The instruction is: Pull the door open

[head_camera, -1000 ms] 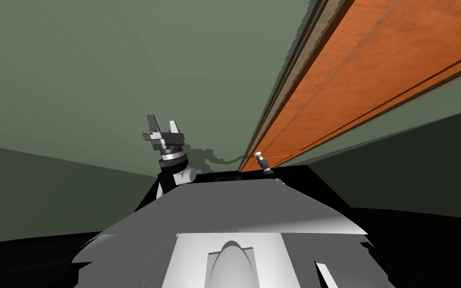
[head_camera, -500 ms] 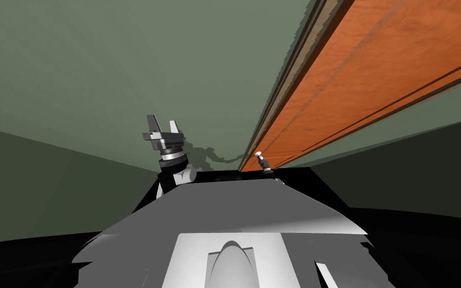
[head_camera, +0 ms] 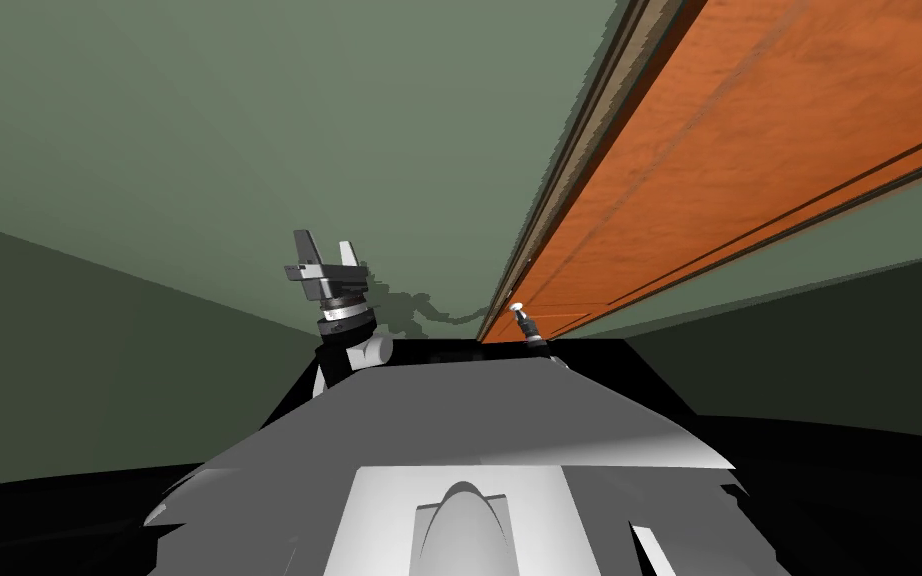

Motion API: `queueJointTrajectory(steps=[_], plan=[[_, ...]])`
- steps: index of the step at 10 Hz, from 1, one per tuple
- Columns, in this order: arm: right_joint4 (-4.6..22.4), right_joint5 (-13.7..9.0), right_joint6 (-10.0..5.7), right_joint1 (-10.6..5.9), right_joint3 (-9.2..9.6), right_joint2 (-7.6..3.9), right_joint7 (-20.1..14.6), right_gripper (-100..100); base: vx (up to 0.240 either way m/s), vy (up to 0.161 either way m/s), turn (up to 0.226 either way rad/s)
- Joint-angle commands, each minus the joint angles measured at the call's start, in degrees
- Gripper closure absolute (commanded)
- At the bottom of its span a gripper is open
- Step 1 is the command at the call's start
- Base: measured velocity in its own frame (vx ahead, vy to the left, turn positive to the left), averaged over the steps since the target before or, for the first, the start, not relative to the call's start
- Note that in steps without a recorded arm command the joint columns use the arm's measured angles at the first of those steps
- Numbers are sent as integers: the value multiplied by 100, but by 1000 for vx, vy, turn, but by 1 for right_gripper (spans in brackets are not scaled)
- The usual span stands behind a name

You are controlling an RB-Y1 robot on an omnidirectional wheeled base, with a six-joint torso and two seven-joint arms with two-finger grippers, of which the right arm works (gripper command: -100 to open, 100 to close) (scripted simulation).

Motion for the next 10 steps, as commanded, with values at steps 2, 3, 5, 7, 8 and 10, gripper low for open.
queueJointTrajectory(steps=[2, 3, 5, 7, 8, 10], plan=[[1, -114, 13, -3, 32, 7, -315, 100, -44, -30, 70], [-20, -220, 41, -3, 61, 12, -544, 100, -45, -31, 81], [-41, -325, 68, -3, 90, 16, -786, 100, -66, -39, 112], [-61, -431, 96, -3, 119, 20, -1022, 100, -41, -24, 55], [-82, -537, 123, -3, 148, 24, -1245, 100, -40, -18, 97], [-105, -654, 154, -3, 180, 28, -1496, 100, -65, -38, 105]])
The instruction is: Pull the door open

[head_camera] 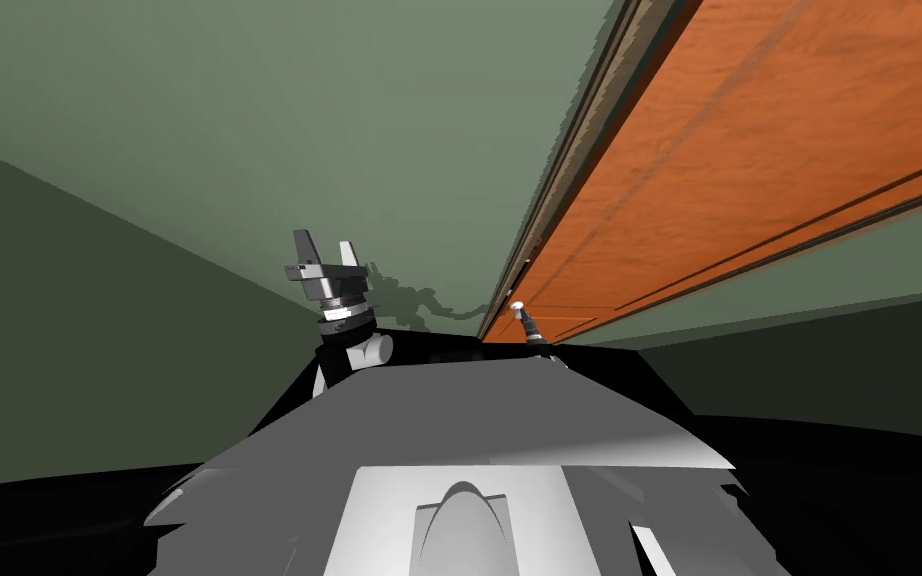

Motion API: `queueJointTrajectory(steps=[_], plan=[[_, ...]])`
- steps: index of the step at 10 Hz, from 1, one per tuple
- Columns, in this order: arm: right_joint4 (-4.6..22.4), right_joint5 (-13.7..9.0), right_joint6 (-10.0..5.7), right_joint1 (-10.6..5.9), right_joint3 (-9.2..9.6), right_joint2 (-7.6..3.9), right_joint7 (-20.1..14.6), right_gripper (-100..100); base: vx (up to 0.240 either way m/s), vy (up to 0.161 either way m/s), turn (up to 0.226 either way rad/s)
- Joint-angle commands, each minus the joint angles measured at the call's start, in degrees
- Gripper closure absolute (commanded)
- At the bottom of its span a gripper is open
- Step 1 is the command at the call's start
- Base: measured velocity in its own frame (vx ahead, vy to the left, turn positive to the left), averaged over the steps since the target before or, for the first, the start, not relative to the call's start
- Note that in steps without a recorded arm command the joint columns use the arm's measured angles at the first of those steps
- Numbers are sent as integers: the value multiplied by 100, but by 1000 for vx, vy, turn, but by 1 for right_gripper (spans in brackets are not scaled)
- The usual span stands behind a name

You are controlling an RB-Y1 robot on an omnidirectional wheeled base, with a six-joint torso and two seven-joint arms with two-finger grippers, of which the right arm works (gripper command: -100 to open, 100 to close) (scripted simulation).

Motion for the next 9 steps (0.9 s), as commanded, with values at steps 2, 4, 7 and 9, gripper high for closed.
queueJointTrajectory(steps=[2, 4, 7, 9], plan=[[-34, -131, 26, 5, 51, 23, -332, 100, -48, -32, 72], [-57, -247, 56, 6, 83, 28, -570, 100, -46, -19, 71], [-104, -486, 119, 6, 148, 37, -1047, 100, -56, -38, 109], [-128, -610, 151, 6, 182, 42, -1286, 100, -48, -23, 63]])
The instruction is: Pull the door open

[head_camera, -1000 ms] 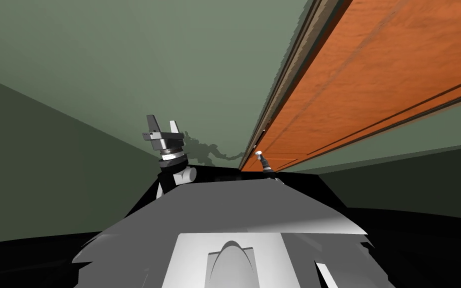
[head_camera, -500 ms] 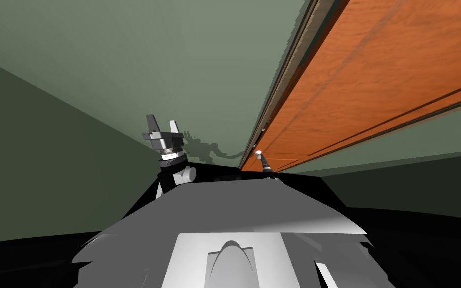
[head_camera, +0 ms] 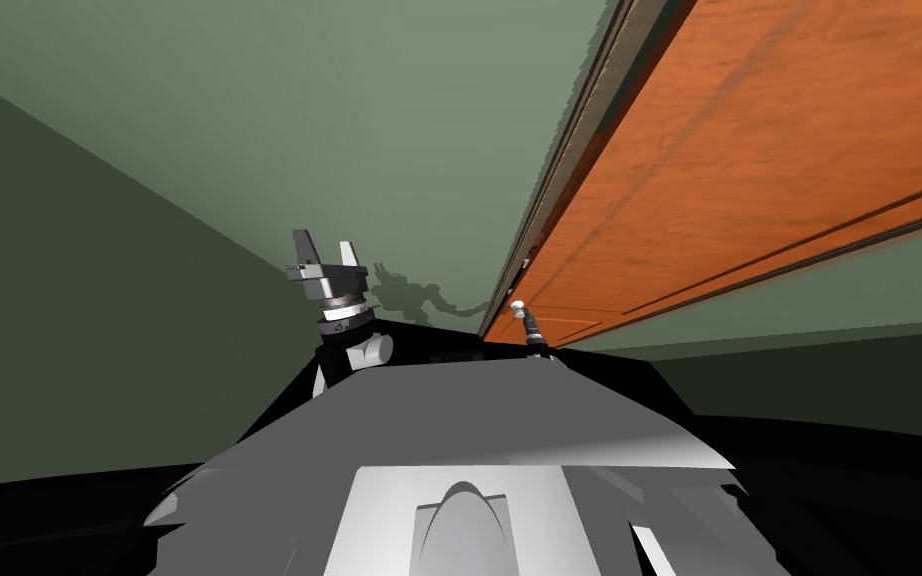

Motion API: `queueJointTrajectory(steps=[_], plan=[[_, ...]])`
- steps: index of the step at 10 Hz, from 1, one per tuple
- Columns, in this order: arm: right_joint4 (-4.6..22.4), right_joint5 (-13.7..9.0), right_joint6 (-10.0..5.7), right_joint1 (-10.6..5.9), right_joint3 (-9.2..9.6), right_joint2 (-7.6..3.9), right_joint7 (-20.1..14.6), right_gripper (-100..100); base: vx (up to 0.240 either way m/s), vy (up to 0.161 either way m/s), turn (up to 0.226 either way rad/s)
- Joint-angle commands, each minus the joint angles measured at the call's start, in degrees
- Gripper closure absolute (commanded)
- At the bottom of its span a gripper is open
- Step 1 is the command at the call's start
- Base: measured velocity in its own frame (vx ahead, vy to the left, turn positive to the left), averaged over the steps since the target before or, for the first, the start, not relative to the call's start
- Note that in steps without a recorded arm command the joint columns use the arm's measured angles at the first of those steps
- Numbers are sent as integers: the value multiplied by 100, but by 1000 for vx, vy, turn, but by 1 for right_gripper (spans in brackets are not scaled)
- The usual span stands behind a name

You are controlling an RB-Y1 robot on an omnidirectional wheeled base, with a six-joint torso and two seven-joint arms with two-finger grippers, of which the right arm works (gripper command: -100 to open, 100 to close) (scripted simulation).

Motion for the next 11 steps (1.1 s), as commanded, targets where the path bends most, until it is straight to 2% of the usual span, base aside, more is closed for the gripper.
queueJointTrajectory(steps=[1, 4, 5, 6, 7, 9, 10, 11], plan=[[-45, -134, 11, -6, 57, 27, -286, 100, -49, -15, 88], [-94, -383, 76, -6, 125, 37, -728, 100, -66, -38, 107], [-94, -383, 76, -6, 125, 37, -777, 100, -52, -24, 57], [-119, -511, 109, -6, 160, 42, -994, 100, -51, -15, 85], [-119, -511, 109, -6, 160, 42, -1016, 100, -42, -13, 43], [-169, -766, 176, -6, 230, 52, -1393, 100, -63, -35, 140], [-169, -766, 176, -6, 230, 52, -1494, 100, -68, -28, 69], [-194, -893, 209, -5, 265, 57, -1694, 100, -63, -20, 85]])
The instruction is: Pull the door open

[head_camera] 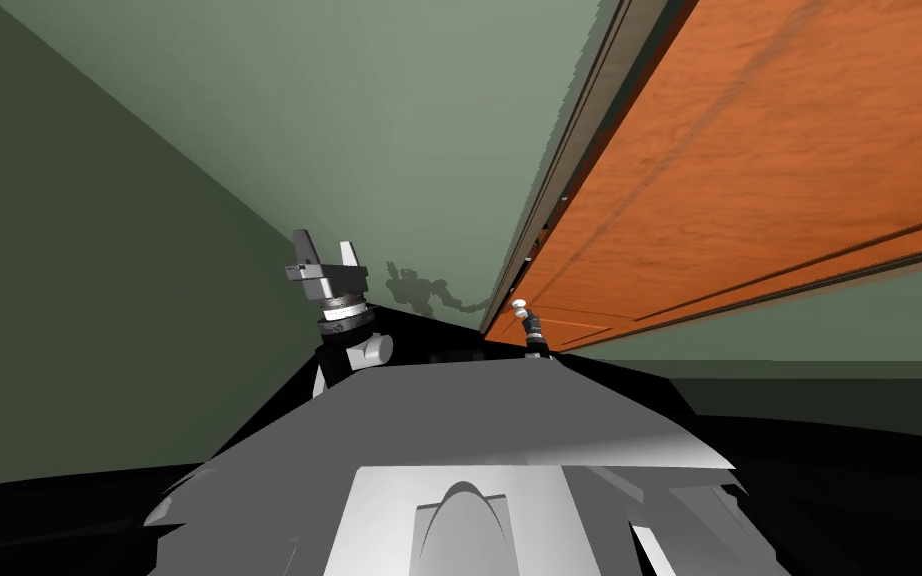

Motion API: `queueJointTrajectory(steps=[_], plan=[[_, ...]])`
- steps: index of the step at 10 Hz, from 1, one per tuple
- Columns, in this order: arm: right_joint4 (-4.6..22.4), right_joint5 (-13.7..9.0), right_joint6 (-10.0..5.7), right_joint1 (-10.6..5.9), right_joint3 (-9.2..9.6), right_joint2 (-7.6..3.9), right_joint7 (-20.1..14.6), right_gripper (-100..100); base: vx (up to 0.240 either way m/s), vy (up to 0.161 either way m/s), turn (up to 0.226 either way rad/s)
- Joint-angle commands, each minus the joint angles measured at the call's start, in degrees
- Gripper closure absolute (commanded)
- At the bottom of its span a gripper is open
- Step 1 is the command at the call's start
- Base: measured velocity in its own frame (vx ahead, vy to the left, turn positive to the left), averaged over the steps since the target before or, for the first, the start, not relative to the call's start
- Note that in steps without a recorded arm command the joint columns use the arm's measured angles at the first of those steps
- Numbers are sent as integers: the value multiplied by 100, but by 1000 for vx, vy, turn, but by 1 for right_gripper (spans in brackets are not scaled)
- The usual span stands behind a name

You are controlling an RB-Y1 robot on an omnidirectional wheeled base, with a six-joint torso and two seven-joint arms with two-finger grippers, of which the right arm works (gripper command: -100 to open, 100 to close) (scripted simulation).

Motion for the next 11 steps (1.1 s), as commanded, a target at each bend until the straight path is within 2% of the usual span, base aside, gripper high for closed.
queueJointTrajectory(steps=[1, 2, 3, 5, 7, 8, 9, 11], plan=[[-141, -51, 3, 8, 45, 38, -165, 100, -41, -17, 45], [-166, -178, 37, 8, 80, 43, -398, 100, -50, -17, 98], [-166, -178, 37, 8, 80, 43, -404, 100, -48, -17, 43], [-216, -434, 103, 8, 150, 53, -788, 100, -73, -31, 132], [-216, -434, 103, 8, 150, 53, -882, 100, -42, -19, 27], [-241, -561, 137, 8, 185, 58, -1121, 100, -35, 1, 52], [-241, -561, 137, 8, 185, 58, -1121, 100, -40, -12, 58], [-290, -810, 201, 9, 252, 68, -1491, 100, -76, -32, 146]])
